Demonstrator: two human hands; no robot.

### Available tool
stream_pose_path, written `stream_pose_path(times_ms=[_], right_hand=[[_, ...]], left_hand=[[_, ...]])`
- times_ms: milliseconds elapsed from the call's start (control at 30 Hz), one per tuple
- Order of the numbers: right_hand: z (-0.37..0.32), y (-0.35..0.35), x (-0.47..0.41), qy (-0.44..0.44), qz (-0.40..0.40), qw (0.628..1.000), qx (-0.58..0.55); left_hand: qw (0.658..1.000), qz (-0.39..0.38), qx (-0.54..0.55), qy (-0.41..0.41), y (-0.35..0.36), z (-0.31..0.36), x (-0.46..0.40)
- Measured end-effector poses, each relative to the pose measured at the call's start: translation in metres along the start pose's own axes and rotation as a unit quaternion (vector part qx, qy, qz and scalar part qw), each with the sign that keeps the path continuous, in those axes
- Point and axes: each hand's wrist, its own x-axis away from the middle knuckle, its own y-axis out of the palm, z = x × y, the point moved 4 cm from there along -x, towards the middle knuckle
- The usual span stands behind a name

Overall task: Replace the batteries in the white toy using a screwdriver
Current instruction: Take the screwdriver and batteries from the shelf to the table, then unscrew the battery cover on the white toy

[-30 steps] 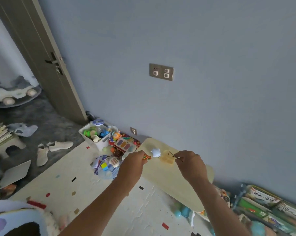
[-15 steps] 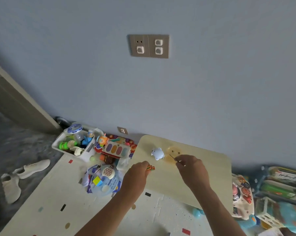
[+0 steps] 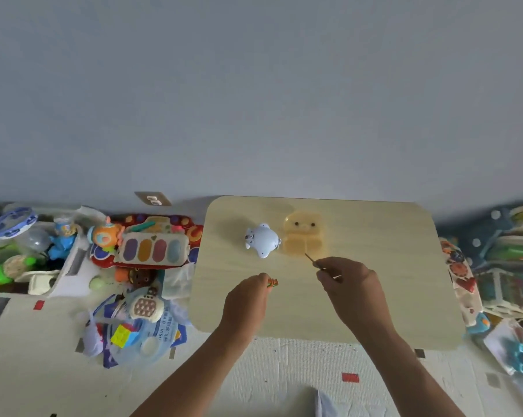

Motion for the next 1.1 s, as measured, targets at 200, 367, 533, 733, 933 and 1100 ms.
stream_pose_path(times_ms=[200, 367, 533, 733, 933, 1100], right_hand=[[0.040, 0.053, -0.038, 0.003, 0.048, 0.997, -0.063], [0.056, 0.080, -0.064, -0.022, 0.080, 0.992, -0.090], [0.063, 0.098, -0.088, -0.043, 0.095, 0.987, -0.120], [0.074, 0.114, -0.111, -0.067, 0.095, 0.978, -0.174], [0.088, 0.126, -0.125, -0.092, 0.088, 0.971, -0.202], [0.091, 0.132, -0.131, -0.112, 0.087, 0.969, -0.203]], left_hand=[[0.993, 0.047, -0.007, 0.111, 0.079, -0.031, -0.056], [0.976, 0.089, -0.032, 0.196, 0.110, -0.042, -0.077], [0.970, 0.097, -0.033, 0.219, 0.135, -0.060, -0.076], [0.954, 0.136, 0.021, 0.268, 0.142, -0.063, -0.083], [0.935, 0.168, -0.023, 0.311, 0.150, -0.070, -0.088], [0.940, 0.157, 0.045, 0.300, 0.146, -0.074, -0.087]])
